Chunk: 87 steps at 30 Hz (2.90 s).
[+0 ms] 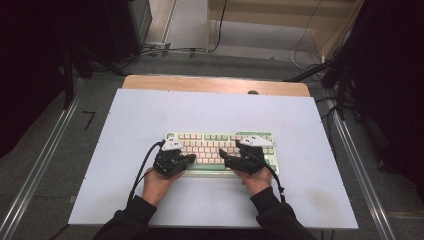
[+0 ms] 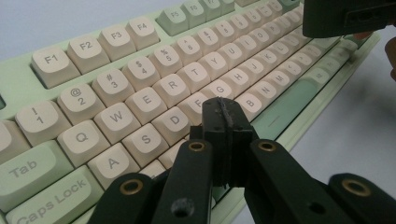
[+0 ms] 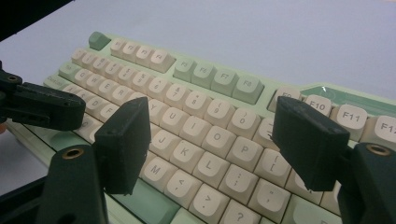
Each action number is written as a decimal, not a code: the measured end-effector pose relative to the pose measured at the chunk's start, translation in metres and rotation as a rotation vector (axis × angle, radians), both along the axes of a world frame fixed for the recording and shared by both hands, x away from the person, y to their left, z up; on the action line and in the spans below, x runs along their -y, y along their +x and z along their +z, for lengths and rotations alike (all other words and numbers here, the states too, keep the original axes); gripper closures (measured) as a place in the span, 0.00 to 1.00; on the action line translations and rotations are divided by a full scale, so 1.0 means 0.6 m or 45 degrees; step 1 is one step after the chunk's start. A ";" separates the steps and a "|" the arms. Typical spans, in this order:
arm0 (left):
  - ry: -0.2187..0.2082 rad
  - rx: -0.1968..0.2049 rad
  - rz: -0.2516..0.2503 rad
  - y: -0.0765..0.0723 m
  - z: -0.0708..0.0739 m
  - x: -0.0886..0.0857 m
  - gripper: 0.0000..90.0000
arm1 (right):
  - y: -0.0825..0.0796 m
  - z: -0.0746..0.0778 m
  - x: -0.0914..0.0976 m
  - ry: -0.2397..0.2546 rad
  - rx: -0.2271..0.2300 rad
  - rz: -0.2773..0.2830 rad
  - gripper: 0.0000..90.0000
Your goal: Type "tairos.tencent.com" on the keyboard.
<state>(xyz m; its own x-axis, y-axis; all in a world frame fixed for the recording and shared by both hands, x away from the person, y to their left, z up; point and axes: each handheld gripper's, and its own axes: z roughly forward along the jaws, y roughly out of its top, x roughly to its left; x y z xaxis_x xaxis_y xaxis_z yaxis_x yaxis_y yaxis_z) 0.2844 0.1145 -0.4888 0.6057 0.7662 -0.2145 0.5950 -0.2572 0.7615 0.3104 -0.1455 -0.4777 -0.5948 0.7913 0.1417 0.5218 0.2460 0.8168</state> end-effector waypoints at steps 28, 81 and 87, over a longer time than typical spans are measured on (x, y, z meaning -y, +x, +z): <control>-0.012 -0.004 0.006 0.002 -0.001 0.001 1.00 | -0.001 -0.002 0.002 -0.002 -0.012 -0.005 0.30; 0.008 0.065 0.164 0.041 -0.005 -0.013 1.00 | -0.022 -0.006 0.031 -0.013 -0.020 -0.059 0.30; 0.023 0.065 0.164 0.041 -0.006 -0.011 1.00 | -0.022 -0.006 0.029 -0.018 -0.021 -0.055 0.30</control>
<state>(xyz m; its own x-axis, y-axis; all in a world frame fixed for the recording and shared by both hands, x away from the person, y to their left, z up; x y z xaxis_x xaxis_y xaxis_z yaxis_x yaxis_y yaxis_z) 0.3089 0.1210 -0.4924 0.5120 0.8417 -0.1713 0.5843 -0.1951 0.7877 0.2972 -0.1631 -0.4812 -0.5576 0.8182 0.1398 0.5455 0.2343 0.8047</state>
